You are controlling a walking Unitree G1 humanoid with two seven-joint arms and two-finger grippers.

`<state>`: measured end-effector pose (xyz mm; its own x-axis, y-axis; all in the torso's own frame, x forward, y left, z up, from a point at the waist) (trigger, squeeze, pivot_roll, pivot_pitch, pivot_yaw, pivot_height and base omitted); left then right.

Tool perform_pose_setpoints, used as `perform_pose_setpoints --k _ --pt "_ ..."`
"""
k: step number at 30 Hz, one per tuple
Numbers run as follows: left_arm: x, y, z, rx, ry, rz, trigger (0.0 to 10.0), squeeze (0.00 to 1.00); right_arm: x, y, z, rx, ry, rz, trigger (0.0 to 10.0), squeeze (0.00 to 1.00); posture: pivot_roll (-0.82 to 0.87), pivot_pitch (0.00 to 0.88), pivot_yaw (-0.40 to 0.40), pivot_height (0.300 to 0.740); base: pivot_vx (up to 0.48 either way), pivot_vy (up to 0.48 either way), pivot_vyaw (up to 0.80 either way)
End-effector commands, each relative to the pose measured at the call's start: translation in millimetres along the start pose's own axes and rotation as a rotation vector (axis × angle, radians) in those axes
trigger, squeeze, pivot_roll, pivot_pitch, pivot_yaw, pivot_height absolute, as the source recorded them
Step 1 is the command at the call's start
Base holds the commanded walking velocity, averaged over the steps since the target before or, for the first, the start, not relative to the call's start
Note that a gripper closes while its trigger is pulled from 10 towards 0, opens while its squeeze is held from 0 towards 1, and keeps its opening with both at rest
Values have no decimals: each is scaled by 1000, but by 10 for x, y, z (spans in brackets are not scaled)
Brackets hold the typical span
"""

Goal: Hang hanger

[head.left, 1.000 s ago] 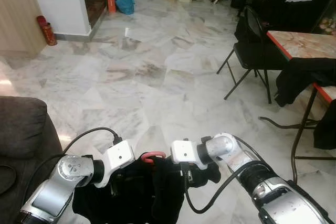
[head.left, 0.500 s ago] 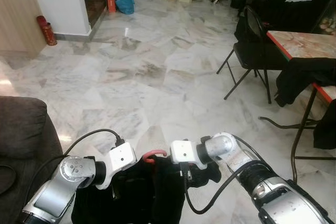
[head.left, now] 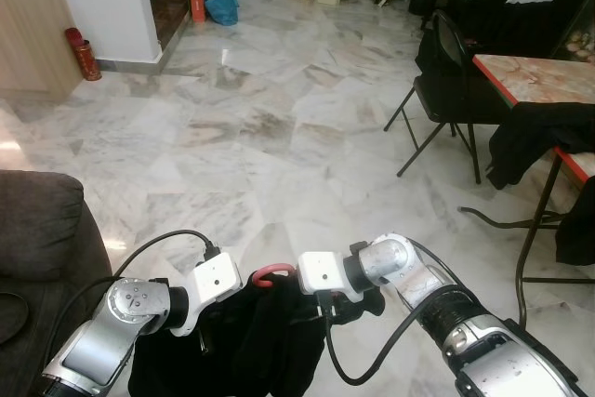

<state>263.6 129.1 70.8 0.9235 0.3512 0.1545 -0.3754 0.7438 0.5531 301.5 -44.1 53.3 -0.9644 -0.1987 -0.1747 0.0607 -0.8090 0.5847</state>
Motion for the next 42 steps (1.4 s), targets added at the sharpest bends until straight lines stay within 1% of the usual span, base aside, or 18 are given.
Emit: perform_pose_setpoints --k 1,6,19,25,28,29,30,31,32,33,34,35,36,37,38,39,40,42 --pt "152 61 115 -35 -31 77 0 0 33 17 -30 27 18 31 10000 1000 217 0 -77 732 0 0 0" --pt "169 66 107 -40 -25 97 0 0 37 81 -118 82 28 31 10000 1000 216 0 -80 732 0 0 0" --pt "221 80 75 -61 1 159 0 0 -60 181 -138 90 15 -36 10000 1000 217 0 -84 732 0 0 0" --pt "247 95 -48 -70 48 237 0 0 -182 303 -100 43 -17 -129 10000 1000 218 0 -83 732 0 0 0" --pt "275 97 -111 -76 77 285 0 0 -329 416 -40 -10 -48 -240 10000 1000 214 0 -81 732 0 0 0" --pt "283 98 -128 -80 85 302 0 0 -367 456 -33 -25 -62 -273 10000 769 215 0 -80 732 0 0 0" --pt "287 99 -137 -82 89 312 0 0 -386 478 -32 -32 -70 -290 10000 769 215 0 -80 732 0 0 0" --pt "299 103 -163 -80 98 335 0 0 -402 514 -42 -41 -86 -310 10000 0 213 0 -78 732 0 0 0" --pt "364 127 -216 -76 111 416 1098 0 -421 591 -73 -58 -111 -352 10000 0 211 0 -78 732 0 0 0" --pt "364 127 -216 -76 111 416 1098 0 -421 591 -73 -58 -111 -352 10000 0 211 0 -78 732 0 0 0" --pt "413 148 -237 -80 117 471 3529 0 -431 633 -93 -66 -125 -379 10000 0 210 0 -78 732 0 0 0" --pt "442 161 -242 -81 119 500 4941 0 -435 647 -100 -73 -135 -391 10000 0 210 0 -78 732 0 0 0" --pt "482 182 -250 -85 127 541 8824 0 -444 667 -104 -86 -145 -411 10000 0 210 0 -78 732 0 0 0" --pt "522 205 -261 -90 139 583 10000 0 -462 693 -106 -103 -158 -441 10000 0 210 0 -78 732 0 0 0" --pt "578 247 -288 -97 166 647 10000 0 -497 735 -112 -135 -192 -496 10000 0 209 0 -78 732 0 0 0" --pt "578 247 -288 -97 166 647 10000 0 -497 735 -112 -135 -192 -496 10000 0 209 0 -78 732 0 0 0" --pt "650 313 -323 -108 199 738 10000 0 -551 803 -134 -170 -228 -593 10000 0 210 0 -76 732 0 0 0" --pt "707 377 -380 -114 246 825 10000 0 -583 862 -182 -195 -277 -677 10000 0 208 0 -73 732 0 0 0"
Point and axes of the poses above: a point about 5 cm out from each wrist's last joint towards the gripper, its own y axis pointing back from the gripper into the wrist, its own z axis along the axis of the wrist's last joint, x = y × z, the point moved 4 cm from there along -y, pointing out of the wrist towards the gripper
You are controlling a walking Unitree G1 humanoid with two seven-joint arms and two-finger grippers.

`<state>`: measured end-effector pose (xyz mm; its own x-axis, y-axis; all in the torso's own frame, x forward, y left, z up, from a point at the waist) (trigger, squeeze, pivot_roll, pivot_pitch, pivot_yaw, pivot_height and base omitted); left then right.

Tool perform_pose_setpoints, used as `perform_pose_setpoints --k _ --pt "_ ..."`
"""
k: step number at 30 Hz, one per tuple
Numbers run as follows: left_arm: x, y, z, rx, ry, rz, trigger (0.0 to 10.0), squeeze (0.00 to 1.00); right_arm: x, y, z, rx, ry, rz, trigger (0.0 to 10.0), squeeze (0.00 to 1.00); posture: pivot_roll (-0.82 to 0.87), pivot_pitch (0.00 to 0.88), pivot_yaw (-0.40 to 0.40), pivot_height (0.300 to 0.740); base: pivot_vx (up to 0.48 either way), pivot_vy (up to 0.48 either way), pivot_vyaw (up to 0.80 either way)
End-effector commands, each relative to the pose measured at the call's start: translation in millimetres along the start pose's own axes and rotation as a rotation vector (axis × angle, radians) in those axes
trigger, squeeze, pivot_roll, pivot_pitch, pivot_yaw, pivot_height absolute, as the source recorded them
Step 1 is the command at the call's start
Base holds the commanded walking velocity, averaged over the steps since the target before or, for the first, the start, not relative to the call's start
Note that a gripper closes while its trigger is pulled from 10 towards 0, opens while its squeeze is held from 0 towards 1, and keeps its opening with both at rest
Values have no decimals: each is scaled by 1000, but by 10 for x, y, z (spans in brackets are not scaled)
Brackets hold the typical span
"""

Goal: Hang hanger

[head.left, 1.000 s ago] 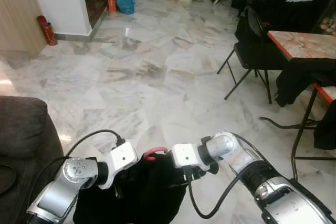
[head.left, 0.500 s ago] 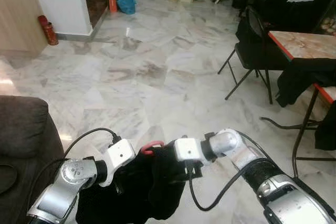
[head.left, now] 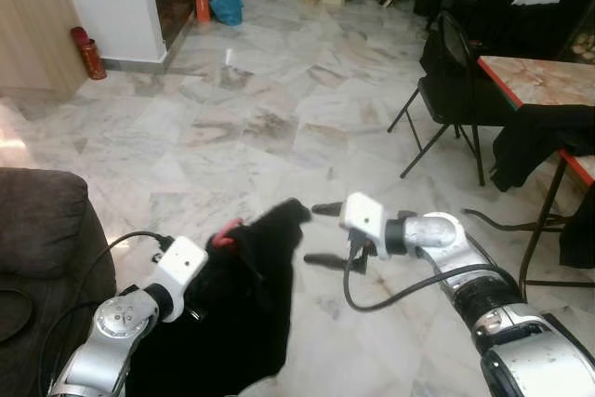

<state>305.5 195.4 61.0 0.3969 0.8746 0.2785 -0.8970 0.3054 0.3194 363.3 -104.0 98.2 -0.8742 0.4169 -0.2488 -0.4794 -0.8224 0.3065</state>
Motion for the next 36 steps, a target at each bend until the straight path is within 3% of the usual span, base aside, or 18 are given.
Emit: perform_pose_setpoints --k 1,4,5,6,8,16,18,21,27,36 --pt "183 14 45 -37 52 138 10000 0 -119 75 -70 -18 -75 -145 10000 0 203 0 -69 732 0 0 0" --pt "279 43 10 -43 93 231 10000 0 -184 130 -163 -11 -113 -263 10000 0 198 0 -66 732 0 0 0" --pt "351 75 -32 -45 116 310 10000 0 -252 204 -258 -17 -171 -397 10000 0 196 0 -64 732 0 0 0" --pt "351 75 -32 -45 116 310 10000 0 -252 204 -258 -17 -171 -397 10000 0 196 0 -64 732 0 0 0" --pt "449 153 -115 -51 174 433 10000 0 -271 387 -480 -19 -277 -590 10000 0 181 0 -61 732 0 0 0" --pt "445 200 -67 -102 163 493 10000 0 -172 614 -718 -17 -334 -763 10000 0 175 0 -57 732 0 0 0" --pt "416 208 -34 -122 165 504 10000 0 -178 750 -784 -23 -360 -870 10000 0 183 0 -52 732 0 0 0" --pt "374 193 -20 -133 173 501 10000 0 -151 841 -832 -37 -392 -945 10000 0 185 0 -38 732 0 0 0" --pt "323 150 -5 -140 172 477 10000 0 1 859 -926 -2 -389 -975 10000 0 159 0 5 732 0 0 0" --pt "329 93 24 -160 209 475 10000 0 84 908 -962 -3 -421 -1035 10000 0 137 0 13 732 0 0 0"
Point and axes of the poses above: a point about 5 cm out from each wrist's last joint towards the gripper, its own y axis pointing back from the gripper into the wrist, its own z axis along the axis of the wrist's last joint, x = y × z, the point moved 4 cm from there along -y, pointing out of the wrist towards the gripper
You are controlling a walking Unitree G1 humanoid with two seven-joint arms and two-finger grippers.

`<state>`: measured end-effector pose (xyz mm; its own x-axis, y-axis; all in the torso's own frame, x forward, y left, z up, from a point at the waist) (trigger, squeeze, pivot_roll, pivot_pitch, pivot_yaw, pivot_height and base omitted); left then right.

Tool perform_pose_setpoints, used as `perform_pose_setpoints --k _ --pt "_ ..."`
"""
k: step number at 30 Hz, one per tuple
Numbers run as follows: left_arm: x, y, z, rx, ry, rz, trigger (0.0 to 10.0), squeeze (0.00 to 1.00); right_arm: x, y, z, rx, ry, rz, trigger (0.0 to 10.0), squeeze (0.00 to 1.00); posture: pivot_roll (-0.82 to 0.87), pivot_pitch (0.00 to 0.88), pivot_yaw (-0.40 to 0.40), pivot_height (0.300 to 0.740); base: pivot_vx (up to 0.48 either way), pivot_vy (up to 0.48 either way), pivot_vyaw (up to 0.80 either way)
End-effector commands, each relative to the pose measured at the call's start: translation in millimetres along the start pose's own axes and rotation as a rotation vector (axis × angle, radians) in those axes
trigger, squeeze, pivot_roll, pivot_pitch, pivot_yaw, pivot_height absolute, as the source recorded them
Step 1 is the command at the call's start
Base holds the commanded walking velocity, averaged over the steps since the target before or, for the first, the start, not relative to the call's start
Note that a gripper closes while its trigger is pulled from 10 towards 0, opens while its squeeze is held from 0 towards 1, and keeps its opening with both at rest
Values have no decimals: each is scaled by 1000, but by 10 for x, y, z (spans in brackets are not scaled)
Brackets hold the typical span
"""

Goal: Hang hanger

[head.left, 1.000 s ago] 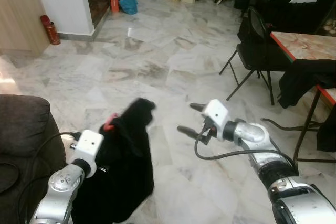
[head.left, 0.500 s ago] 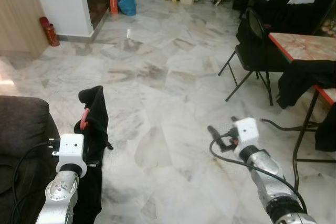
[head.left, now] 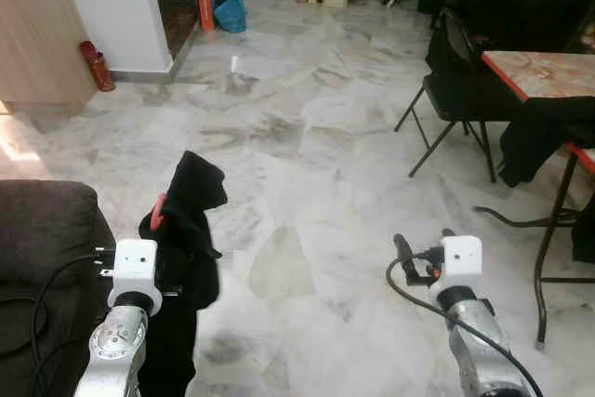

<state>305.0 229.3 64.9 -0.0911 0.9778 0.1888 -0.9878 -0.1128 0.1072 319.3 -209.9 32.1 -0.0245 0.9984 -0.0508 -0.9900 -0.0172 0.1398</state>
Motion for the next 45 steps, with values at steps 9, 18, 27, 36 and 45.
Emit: perform_pose_setpoints --k 9,18,27,36,45 --pt "-44 -14 151 -102 95 26 10000 0 -101 121 21 -16 -9 -65 10000 0 139 0 -11 732 0 0 0" --pt "-134 -77 160 -103 98 -11 10000 0 -86 90 65 -20 -10 -86 10000 0 104 0 7 732 0 0 -424" --pt "-273 -121 188 -116 88 -52 10000 0 -118 123 79 -21 -3 -101 10000 0 90 0 10 732 0 0 -781" --pt "-217 -166 214 -128 94 -18 10000 0 -73 30 193 -42 10 -87 10000 0 96 0 -12 732 0 -294 -781" --pt "-213 -164 229 -137 109 -11 10000 0 -82 11 234 -49 9 -95 10000 0 87 0 -4 732 0 -285 -786"
Point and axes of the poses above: a point about 5 cm out from each wrist's last joint towards the gripper, its own y axis pointing back from the gripper into the wrist, its own z axis along the axis of the wrist's last joint, x = y × z, the point moved 4 cm from there along -y, pointing out of the wrist towards the gripper
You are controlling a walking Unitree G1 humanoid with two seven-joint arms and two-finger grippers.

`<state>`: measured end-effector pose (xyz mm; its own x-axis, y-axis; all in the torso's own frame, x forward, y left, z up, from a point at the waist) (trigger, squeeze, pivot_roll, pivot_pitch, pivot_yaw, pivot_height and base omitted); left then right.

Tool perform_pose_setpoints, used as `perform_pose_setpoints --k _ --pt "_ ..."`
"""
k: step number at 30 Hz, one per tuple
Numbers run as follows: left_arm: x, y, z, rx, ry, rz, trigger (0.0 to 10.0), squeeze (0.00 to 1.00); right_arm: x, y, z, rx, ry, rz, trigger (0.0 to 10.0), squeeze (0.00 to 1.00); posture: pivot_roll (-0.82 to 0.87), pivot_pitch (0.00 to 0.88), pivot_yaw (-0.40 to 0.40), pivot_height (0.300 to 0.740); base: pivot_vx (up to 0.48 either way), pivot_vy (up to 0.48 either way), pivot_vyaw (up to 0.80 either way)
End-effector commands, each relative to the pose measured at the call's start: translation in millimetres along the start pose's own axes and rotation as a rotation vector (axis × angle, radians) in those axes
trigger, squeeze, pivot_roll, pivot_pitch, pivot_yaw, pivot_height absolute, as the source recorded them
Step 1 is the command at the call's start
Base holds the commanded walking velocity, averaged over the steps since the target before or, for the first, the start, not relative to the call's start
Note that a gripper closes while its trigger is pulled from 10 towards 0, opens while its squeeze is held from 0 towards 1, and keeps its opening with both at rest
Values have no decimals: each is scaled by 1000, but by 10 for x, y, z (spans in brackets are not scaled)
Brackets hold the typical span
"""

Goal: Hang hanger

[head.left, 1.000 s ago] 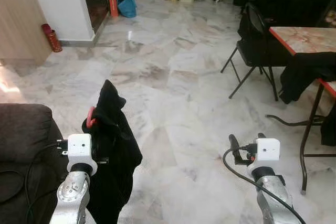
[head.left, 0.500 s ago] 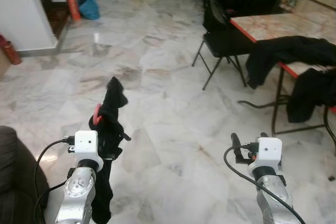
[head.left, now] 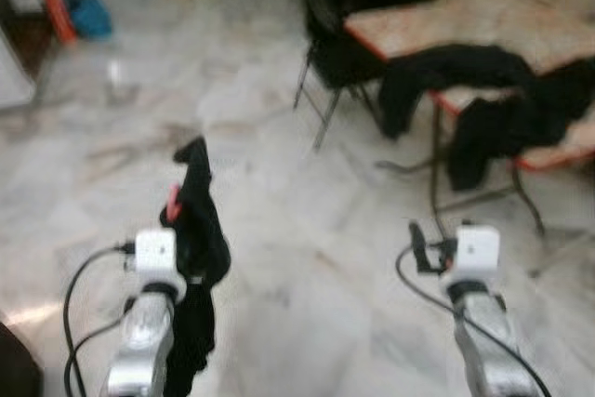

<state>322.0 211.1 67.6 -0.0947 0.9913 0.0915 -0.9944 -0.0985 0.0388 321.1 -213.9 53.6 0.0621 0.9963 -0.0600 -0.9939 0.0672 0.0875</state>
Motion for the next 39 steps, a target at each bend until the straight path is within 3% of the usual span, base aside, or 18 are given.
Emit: perform_pose_setpoints --k 1,39 --pt "-33 -15 143 -63 -13 -15 10000 0 -25 14 17 -2 15 -6 10000 0 85 0 3 732 0 0 -788" --pt "-211 11 175 -76 2 -116 10000 0 -46 102 -92 37 26 -26 10000 0 88 0 2 732 0 0 -787"
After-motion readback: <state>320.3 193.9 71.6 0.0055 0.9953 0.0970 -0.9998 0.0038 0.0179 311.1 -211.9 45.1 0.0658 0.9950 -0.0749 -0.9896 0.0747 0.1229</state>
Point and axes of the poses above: a point about 5 cm out from each wrist's last joint towards the gripper, its own y axis pointing back from the gripper into the wrist, its own z axis along the axis of the wrist's last joint, x = y × z, the point moved 4 cm from there along -y, pointing out of the wrist towards the gripper
